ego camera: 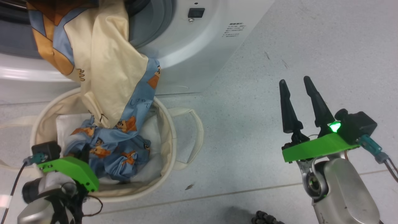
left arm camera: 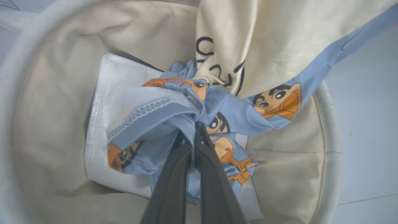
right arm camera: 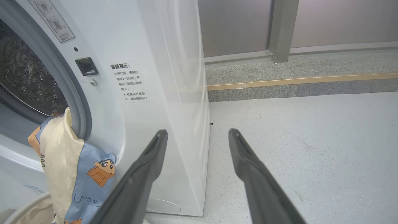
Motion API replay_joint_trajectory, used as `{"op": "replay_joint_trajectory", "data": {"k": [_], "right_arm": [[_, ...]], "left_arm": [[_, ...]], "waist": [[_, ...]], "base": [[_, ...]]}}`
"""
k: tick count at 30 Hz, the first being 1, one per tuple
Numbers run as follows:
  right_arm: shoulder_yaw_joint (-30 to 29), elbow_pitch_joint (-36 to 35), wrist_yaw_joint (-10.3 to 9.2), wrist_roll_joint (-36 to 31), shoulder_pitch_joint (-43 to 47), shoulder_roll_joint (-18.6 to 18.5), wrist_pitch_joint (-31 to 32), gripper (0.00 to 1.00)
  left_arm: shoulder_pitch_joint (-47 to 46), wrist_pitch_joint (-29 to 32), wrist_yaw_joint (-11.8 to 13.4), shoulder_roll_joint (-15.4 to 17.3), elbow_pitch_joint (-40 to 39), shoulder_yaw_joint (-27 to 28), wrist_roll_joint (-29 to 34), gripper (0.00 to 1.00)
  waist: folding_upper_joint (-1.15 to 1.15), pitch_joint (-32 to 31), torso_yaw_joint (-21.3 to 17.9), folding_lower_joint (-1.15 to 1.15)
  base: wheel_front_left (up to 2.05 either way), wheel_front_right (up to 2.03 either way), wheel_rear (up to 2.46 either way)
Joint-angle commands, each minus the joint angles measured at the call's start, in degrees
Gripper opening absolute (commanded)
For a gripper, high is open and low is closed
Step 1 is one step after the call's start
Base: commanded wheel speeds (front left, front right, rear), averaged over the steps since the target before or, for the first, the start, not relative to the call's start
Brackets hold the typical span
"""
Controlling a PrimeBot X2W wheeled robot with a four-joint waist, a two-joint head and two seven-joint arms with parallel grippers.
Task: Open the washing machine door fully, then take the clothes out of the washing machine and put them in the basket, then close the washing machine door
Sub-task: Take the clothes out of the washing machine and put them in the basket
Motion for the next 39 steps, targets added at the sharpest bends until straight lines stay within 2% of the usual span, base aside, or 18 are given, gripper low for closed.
{"op": "replay_joint_trajectory", "data": {"k": [1,3,6,7,8,13,18,22,24,26,29,35,39], "right_arm": [[0.57,-1.99,0.42,-0.23,-0.33,0.10,-0.29,1.00],[0.11,-2.11,0.42,-0.31,-0.35,0.10,-0.29,1.00],[-0.21,-2.22,0.42,-0.31,-0.48,0.10,-0.29,1.00],[-0.12,-2.19,0.42,-0.33,-0.49,0.10,-0.29,1.00],[0.04,-2.14,0.42,-0.32,-0.48,0.10,-0.29,1.00],[0.55,-1.43,0.42,-0.34,-0.37,0.10,-0.29,1.00],[0.67,-0.75,0.42,-0.34,0.00,0.10,-0.29,1.00],[1.01,0.13,0.42,-0.18,0.44,0.10,-0.29,1.00],[1.18,0.65,0.42,-0.02,0.75,0.10,-0.29,1.00],[1.22,1.18,0.42,0.15,1.14,0.10,-0.29,1.00],[1.22,2.08,0.42,-0.20,1.87,0.10,-0.29,1.00],[1.75,3.48,0.42,-0.31,3.72,0.10,-0.29,1.00],[2.39,4.11,0.42,-0.02,4.75,0.10,-0.29,1.00]], "left_arm": [[-0.89,-0.68,-0.32,2.00,0.38,1.22,-0.46,0.25],[-0.96,-0.07,-0.32,1.74,1.43,0.88,-0.94,0.48],[-0.98,0.20,-0.32,1.43,2.41,0.52,-1.66,0.71],[-0.94,0.19,-0.32,1.30,2.57,0.28,-1.75,0.87],[-0.92,0.14,-0.32,1.17,2.54,0.02,-1.82,0.98],[-0.92,-0.83,-0.33,0.90,3.36,-0.75,-1.87,1.00],[-1.80,-1.89,-0.33,1.09,4.14,-2.70,0.96,1.00],[-3.51,-2.16,-0.24,2.58,2.06,-1.93,4.32,1.00],[-3.81,-2.18,1.41,4.21,-0.61,-0.77,7.62,1.00],[-3.34,-2.18,2.89,5.26,-3.94,2.32,9.43,1.00],[-1.47,-2.19,3.74,6.61,-9.75,7.84,12.14,1.00],[4.38,-2.20,4.64,7.41,-21.07,18.80,16.44,1.00],[8.87,-2.20,6.64,7.79,-28.39,24.03,20.24,1.00]], "waist": [[0.00,0.10,-0.04,0.00],[0.00,0.14,0.06,0.00],[0.00,-0.18,0.25,0.00],[0.00,-0.42,0.34,0.00],[0.00,-0.62,0.39,0.00],[0.00,-2.50,0.94,0.00],[0.00,-5.04,1.85,0.00],[0.00,-7.83,2.77,0.00],[0.00,-9.42,3.28,0.00],[0.00,-11.10,3.89,0.00],[0.00,-13.58,4.84,0.00],[0.00,-17.79,6.60,0.00],[0.00,-19.76,7.46,0.00]], "base": [[0.00,0.00,0.00],[0.00,0.00,0.00],[0.00,0.00,0.00],[0.00,0.00,0.00],[0.00,0.00,0.00],[0.00,0.00,0.00],[0.00,0.00,0.00],[0.00,0.00,0.00],[0.00,0.00,0.00],[0.00,0.00,0.00],[0.00,0.00,0.00],[0.00,0.00,0.00],[0.00,0.00,0.00]]}}
